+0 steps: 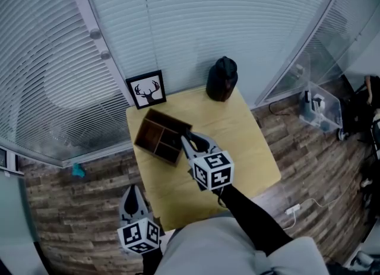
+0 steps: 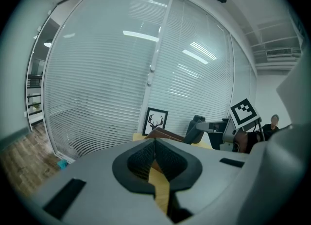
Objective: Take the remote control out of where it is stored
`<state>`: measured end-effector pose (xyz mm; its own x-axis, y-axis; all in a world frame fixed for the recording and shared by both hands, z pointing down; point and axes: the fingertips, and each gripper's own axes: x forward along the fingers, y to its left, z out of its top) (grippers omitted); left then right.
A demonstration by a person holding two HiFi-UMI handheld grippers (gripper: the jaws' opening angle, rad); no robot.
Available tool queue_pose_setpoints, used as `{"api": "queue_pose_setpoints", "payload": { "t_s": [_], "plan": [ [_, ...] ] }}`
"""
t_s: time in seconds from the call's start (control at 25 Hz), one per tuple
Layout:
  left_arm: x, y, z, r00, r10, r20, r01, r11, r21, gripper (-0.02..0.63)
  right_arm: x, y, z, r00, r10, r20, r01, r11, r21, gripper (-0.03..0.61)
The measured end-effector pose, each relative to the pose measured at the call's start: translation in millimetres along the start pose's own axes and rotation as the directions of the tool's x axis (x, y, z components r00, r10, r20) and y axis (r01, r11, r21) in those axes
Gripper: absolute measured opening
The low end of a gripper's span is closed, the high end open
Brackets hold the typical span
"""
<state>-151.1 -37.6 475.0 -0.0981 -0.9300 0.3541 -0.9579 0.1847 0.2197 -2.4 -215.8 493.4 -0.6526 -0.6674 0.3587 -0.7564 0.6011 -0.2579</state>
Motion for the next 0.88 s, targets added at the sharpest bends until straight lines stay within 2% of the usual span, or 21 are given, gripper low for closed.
{"api": "queue_pose_setpoints", "payload": {
  "t_s": [0.88],
  "plan": [
    [0.7, 0.3, 0.8, 1.0, 0.0, 0.0, 0.0, 1.0, -0.002, 0.009, -2.6, -1.5, 7.4, 1.0, -0.002, 0.015, 0.002, 1.0, 0.004, 0.074]
  ]
}}
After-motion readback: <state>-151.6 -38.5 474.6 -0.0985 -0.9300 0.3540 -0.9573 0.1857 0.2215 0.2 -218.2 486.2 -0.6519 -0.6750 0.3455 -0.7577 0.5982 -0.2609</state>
